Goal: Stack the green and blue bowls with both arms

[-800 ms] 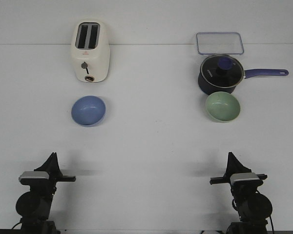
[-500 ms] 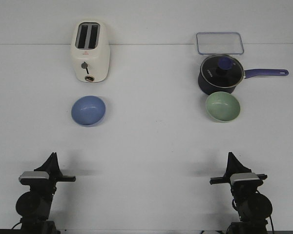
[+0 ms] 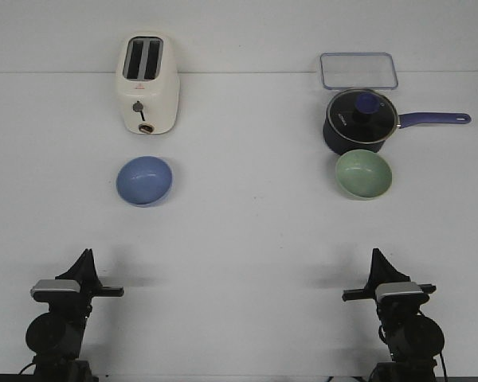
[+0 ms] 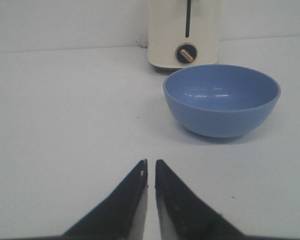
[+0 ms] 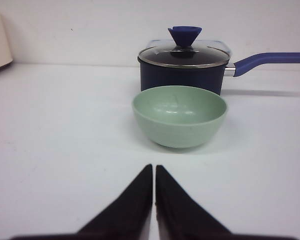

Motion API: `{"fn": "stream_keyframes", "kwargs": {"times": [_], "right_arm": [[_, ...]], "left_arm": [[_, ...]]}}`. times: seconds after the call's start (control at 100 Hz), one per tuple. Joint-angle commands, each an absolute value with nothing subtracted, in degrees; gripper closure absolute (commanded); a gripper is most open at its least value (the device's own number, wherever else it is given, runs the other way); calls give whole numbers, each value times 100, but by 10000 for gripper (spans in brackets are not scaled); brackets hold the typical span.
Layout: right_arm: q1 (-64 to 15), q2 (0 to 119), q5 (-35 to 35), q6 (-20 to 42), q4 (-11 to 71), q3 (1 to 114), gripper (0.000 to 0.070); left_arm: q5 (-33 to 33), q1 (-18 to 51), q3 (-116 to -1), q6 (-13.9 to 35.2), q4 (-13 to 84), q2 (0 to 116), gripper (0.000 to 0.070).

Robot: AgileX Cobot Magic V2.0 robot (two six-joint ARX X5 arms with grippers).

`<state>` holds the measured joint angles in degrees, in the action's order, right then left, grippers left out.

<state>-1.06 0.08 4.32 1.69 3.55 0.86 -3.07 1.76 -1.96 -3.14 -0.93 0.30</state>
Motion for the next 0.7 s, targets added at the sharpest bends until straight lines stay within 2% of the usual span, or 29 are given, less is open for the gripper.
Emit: {"fn": "stream_keyframes", "kwargs": {"times": [0.0,0.1,0.26,0.45,0.53,0.61,0.69], "right_arm": [[-99,8,434,143,270,73,691],[-102,8,451,309,270,73,693],[-106,8,467,1549,331,73,692],[-102,8,421,2233,185,132,696],[-102,19,318,2606,558,534,697],[-108,246,95,2698,978,1138,698],[-106,744,-82,2449,1514,2008,698]], "left_arm": [[-303,174,-80,-364,-178,19,686],[-303,174,-80,-364,-178,19,686],[-303,174,-80,-364,-178,19,686],[-303,174,-80,-364,-178,19,686],[-303,174,-80,-364,-178,19,686],[-303,174,-80,-364,-178,19,686],[-303,174,-80,-364,-178,19,686]]}}
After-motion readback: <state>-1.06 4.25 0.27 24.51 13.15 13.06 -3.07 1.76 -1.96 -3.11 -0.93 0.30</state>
